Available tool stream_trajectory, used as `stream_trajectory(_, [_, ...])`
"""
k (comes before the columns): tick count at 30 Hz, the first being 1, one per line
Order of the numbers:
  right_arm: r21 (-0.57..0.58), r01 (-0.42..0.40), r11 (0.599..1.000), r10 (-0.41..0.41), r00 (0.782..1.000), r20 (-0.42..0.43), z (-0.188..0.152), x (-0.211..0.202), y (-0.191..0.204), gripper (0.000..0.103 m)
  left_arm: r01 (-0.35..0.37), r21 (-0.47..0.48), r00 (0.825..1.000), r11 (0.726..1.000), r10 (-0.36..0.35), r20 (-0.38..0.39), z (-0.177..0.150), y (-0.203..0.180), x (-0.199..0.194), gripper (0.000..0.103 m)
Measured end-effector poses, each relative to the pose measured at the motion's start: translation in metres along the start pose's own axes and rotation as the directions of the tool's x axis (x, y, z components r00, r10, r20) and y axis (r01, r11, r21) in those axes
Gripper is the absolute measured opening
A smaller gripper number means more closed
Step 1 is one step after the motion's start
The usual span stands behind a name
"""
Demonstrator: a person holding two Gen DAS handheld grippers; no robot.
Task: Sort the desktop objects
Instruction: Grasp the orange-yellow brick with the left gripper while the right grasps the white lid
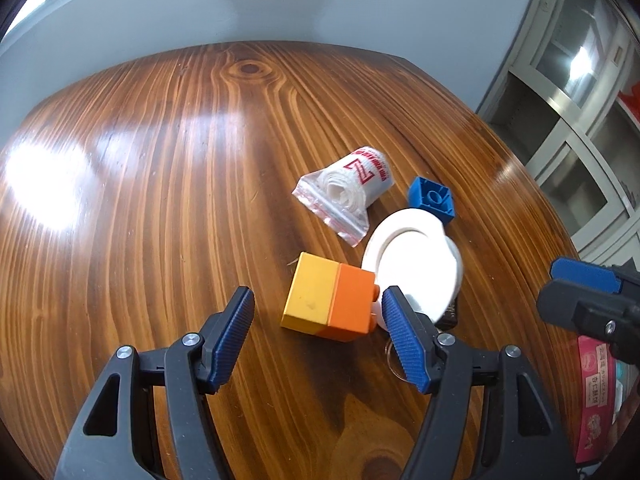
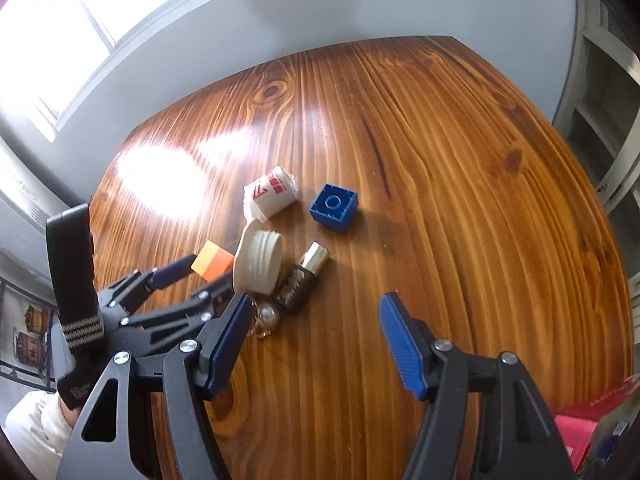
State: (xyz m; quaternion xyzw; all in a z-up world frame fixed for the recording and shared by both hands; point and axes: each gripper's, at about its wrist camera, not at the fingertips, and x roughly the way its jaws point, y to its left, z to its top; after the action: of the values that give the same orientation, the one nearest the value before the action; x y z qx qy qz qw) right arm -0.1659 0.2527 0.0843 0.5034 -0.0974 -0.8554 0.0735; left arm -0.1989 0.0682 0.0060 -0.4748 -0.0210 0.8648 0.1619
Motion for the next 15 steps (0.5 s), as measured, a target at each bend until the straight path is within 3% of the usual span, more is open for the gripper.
stream_trajectory(3, [-0.005,-0.016,1.000,0.016,1.000,-0.007,0.004,0.005,0.005,0.071,0.003,0.016,1.000,1.000,-0.003,0.004,0.000,-0.001,0.000,0.047])
stream_trajectory(7, [-0.003,-0.045,0.999,0.045,0.999,-0.017,0.011,0.015,0.012,0.070,0.004,0.001,1.000,1.000,-0.004,0.018,-0.002,0.003,-0.007,0.047])
stream_trajectory(15, [-0.031,-0.086,0.996,0.084,0.995,-0.062,0.019,0.045,0.030,0.057,-0.028,-0.060,0.998,0.998,0.031,0.050,-0.006,0.020,-0.028,0.047])
